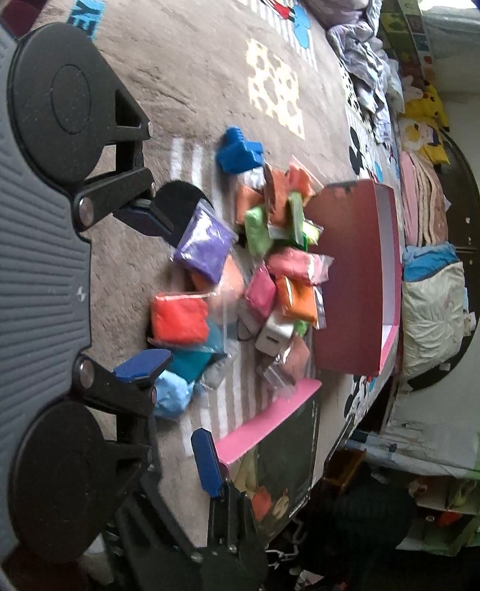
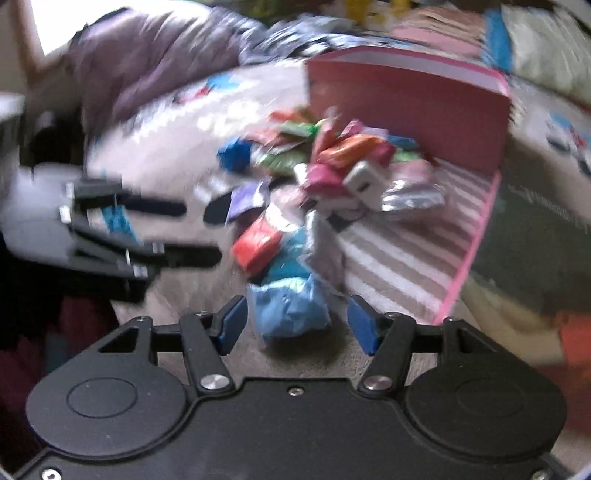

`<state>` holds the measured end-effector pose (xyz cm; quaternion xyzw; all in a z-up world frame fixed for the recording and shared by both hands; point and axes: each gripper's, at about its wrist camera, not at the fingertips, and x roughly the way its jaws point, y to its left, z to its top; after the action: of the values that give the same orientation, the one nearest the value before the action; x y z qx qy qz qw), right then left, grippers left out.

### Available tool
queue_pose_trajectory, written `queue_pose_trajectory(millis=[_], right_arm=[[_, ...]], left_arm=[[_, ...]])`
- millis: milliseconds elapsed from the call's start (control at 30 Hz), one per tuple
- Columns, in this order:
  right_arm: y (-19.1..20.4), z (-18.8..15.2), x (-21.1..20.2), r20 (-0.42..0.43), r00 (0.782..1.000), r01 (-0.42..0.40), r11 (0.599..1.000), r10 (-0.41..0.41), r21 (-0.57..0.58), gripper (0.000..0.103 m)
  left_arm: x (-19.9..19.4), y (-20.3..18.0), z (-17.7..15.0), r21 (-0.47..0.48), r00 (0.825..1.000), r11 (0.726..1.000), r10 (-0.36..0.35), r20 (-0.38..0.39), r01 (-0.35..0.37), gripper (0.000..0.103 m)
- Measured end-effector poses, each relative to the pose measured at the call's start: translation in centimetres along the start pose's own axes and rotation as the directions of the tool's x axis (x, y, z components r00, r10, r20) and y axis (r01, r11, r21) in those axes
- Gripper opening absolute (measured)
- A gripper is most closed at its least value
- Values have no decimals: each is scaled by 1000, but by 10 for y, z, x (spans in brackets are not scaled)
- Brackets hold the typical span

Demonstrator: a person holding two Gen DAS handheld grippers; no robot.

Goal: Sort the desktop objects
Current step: 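Close the right tool on the light blue clay packet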

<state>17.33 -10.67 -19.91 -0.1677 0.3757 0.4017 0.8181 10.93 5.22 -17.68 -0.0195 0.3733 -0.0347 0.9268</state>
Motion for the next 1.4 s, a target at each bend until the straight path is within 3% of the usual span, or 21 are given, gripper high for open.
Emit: queue_pose_trajectory(millis=[133, 333, 433, 500, 600, 1000, 1400], right_arm=[[19, 3, 11, -33, 998, 40, 988, -45, -151, 62], [26, 8, 30, -62, 996, 53, 976, -68, -211, 63], [22, 9, 36, -71, 996, 47, 980, -62, -193, 62], [17, 8, 41, -77, 996, 30, 986, -44, -165, 55], [6, 10, 36, -55, 998, -12, 998, 8, -64, 54], [-28, 32, -28, 89, 992, -99, 987, 88, 125, 53], [-54, 85, -46, 182, 979, -107, 988, 86, 108, 53]], left_arm=[[0, 5, -3, -11, 1000, 1000, 8, -4, -8, 66], [2, 6, -8, -12, 1000, 1000, 18, -19, -18, 66], [4, 6, -9, -12, 1000, 1000, 16, -26, -16, 66], [5, 7, -9, -17, 999, 1000, 11, -32, -11, 67], [6, 6, -8, -17, 999, 1000, 10, -40, -11, 66], [11, 7, -5, -23, 998, 1000, 11, -54, -12, 67], [9, 4, 0, -14, 999, 1000, -4, -35, 4, 67]])
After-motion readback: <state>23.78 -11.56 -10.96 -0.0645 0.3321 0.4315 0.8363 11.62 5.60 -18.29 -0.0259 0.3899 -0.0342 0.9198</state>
